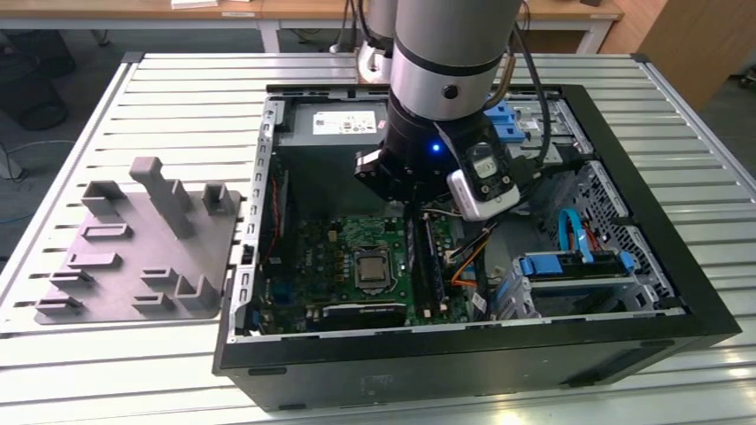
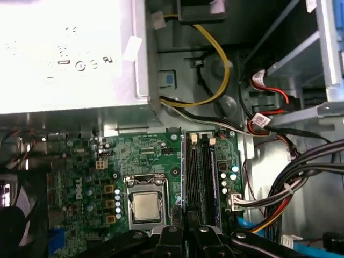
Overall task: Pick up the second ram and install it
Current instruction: 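Insert the second ram into the second slot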
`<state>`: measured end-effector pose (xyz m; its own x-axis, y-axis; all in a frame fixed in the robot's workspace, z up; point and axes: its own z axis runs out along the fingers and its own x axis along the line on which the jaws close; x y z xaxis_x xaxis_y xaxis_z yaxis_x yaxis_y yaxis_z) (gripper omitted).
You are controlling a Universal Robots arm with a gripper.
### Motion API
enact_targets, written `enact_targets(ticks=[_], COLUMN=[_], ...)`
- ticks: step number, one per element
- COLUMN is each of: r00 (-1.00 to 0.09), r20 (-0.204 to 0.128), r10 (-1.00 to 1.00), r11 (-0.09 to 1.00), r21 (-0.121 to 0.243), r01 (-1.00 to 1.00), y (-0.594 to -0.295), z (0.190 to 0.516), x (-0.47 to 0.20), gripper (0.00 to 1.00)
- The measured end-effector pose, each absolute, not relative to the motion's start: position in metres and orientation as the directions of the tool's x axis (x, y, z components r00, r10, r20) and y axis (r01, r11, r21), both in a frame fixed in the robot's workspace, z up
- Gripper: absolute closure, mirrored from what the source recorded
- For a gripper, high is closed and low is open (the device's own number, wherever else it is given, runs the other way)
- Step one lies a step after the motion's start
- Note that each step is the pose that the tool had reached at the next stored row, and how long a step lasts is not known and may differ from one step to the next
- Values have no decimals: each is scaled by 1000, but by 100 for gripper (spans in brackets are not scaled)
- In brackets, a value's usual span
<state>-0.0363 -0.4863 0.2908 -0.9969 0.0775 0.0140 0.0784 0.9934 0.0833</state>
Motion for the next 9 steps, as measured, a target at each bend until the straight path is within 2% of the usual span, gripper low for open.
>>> enact_targets(ticks=[9], r00=[-998], r20=[14], r10=[62], r11=[995], r21=[84], r01=[63], y=[-486], z=[290], x=[-36], gripper=[86])
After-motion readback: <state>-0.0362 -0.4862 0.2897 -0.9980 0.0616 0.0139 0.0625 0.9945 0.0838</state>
